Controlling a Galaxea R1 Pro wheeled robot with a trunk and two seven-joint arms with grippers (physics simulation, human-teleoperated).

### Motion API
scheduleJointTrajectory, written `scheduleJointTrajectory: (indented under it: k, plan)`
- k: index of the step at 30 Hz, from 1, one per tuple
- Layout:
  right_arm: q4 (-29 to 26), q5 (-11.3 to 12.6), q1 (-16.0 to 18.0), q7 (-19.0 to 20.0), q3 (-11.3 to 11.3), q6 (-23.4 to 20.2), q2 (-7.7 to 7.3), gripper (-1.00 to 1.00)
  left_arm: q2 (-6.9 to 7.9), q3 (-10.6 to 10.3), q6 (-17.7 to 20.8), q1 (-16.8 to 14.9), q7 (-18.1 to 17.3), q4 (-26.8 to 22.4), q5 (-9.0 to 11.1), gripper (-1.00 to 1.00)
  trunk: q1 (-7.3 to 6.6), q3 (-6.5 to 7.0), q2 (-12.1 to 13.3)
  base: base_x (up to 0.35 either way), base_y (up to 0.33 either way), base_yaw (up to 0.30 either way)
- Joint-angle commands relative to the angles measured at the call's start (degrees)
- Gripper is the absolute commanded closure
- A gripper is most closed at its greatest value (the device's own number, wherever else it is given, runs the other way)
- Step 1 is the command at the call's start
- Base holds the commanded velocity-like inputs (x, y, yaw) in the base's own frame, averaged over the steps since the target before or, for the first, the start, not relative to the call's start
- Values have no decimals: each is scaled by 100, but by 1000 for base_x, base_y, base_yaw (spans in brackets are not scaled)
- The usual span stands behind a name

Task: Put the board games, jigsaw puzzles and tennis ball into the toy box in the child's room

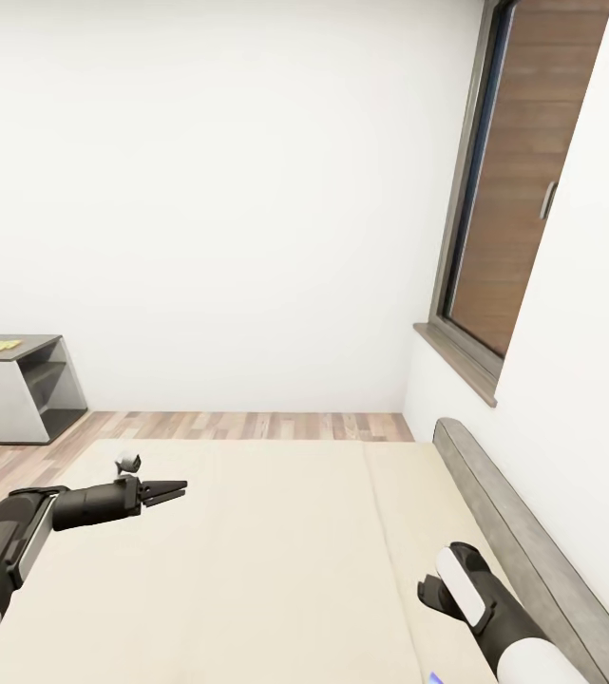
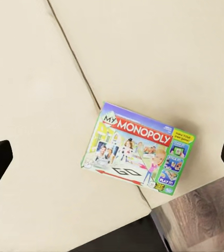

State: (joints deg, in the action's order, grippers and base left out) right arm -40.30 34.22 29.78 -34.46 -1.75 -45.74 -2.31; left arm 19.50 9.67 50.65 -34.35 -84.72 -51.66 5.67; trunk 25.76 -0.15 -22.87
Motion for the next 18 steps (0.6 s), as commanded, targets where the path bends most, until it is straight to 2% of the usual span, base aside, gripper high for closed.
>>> scheduleJointTrajectory:
  k: [1,18]
  plan:
    - [-2,60,1,-52,-12,-5,-7,-100,-2,-3,60,-1,-13,1,5,-100,2,-3,-5,0,0,0]
    - [89,57,1,-49,-8,12,-7,-100,-3,-4,51,-1,7,0,5,-100,2,-3,-5,0,0,0]
